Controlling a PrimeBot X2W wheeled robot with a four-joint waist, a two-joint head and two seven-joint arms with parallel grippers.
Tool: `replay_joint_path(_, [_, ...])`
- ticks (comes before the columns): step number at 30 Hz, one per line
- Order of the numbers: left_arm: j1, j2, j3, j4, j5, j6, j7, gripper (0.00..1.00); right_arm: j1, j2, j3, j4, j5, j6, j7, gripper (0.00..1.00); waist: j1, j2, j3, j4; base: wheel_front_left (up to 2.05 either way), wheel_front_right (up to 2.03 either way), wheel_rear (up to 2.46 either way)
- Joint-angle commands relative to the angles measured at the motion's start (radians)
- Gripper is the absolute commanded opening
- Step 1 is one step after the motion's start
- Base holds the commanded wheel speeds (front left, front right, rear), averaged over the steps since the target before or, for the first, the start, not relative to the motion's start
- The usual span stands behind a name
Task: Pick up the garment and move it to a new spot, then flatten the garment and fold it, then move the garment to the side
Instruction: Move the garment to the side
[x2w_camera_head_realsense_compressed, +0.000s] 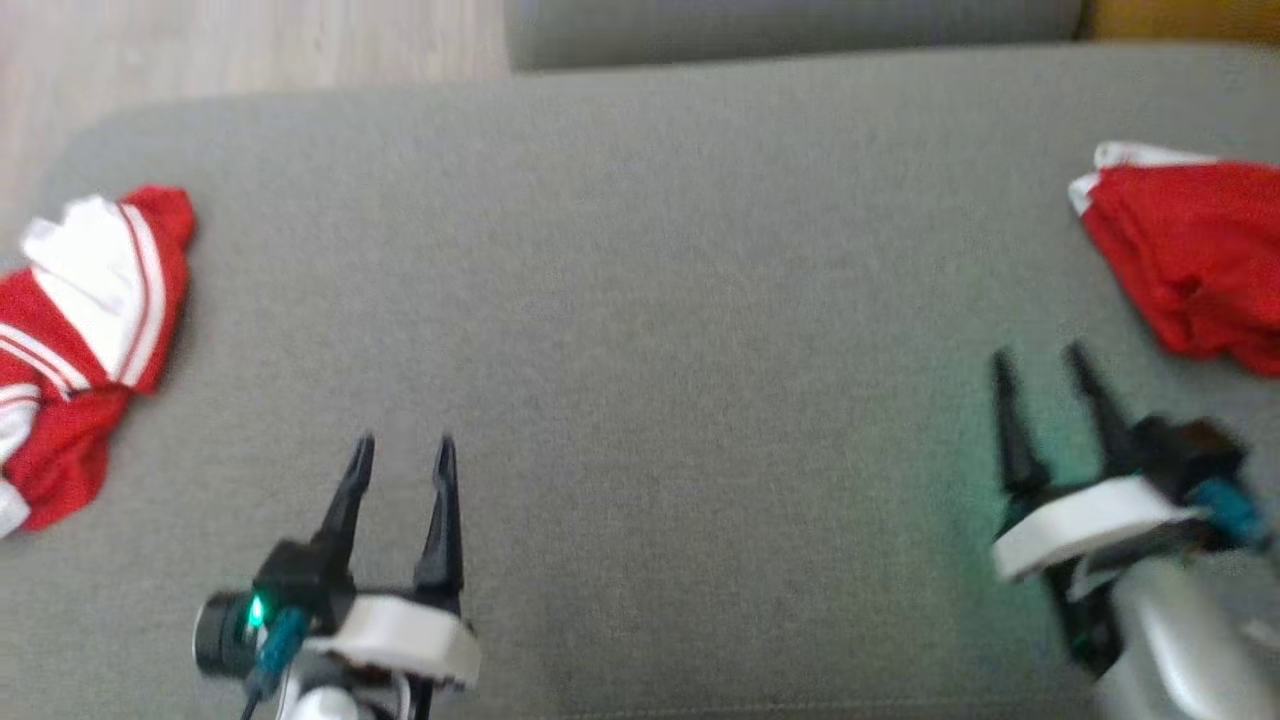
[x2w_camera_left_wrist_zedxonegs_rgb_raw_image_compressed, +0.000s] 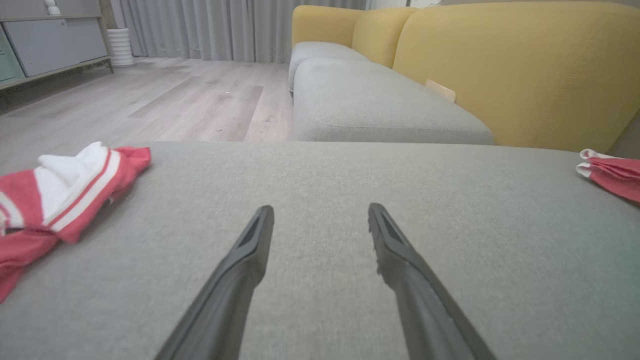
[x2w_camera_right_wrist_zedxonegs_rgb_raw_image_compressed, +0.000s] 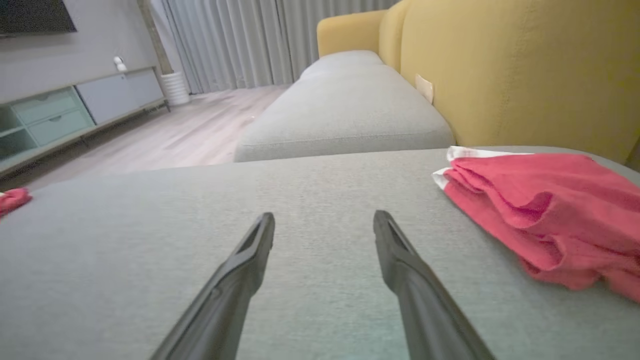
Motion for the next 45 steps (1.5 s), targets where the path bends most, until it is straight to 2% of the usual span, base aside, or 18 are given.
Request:
replay_joint_path(1, [0.008, 0.001, 0.046, -0.013, -0.003, 0.004, -0.005, 1.0, 0.008, 0.019, 0.05, -0.036, 0.005, -0.001, -0.017, 1.0, 0.0, -0.0001, -0.098, 0.02, 0.0, 0.0, 0.0])
replay_joint_path(4, [0.047, 0.001, 0.064, 0.001, 0.008, 0.002, -0.005, 1.0, 0.061, 0.066, 0.047, -0.128, 0.0, -0.001, -0.019, 1.0, 0.0, -0.0001, -0.13, 0.024, 0.0, 0.0, 0.0])
replay_joint_path(10, [0.086, 0.001, 0.086, -0.038, 0.033, -0.006, -0.005, 1.0, 0.163, 0.108, 0.039, -0.231, 0.0, -0.001, -0.019, 1.0, 0.0, -0.0001, -0.161, 0.022, 0.0, 0.0, 0.0])
replay_joint_path(15, [0.118, 0.001, 0.085, -0.085, 0.041, -0.013, -0.005, 1.0, 0.229, 0.115, 0.046, -0.232, -0.017, -0.001, -0.019, 1.0, 0.0, -0.0001, -0.18, 0.021, 0.0, 0.0, 0.0])
replay_joint_path(22, [0.131, 0.001, 0.074, -0.084, 0.049, -0.015, -0.005, 1.0, 0.283, 0.121, 0.01, -0.231, -0.036, -0.001, -0.019, 1.0, 0.0, -0.0001, -0.205, 0.027, 0.0, 0.0, 0.0])
replay_joint_path(29, [0.144, 0.001, 0.077, -0.066, 0.052, -0.022, -0.005, 1.0, 0.299, 0.126, 0.021, -0.221, -0.065, -0.001, -0.019, 1.0, 0.0, -0.0001, -0.231, 0.025, 0.0, 0.0, 0.0])
replay_joint_path(45, [0.149, 0.001, 0.071, -0.045, 0.052, -0.021, -0.005, 1.0, 0.327, 0.138, -0.002, -0.221, -0.056, -0.001, -0.019, 1.0, 0.0, -0.0001, -0.25, 0.019, 0.0, 0.0, 0.0])
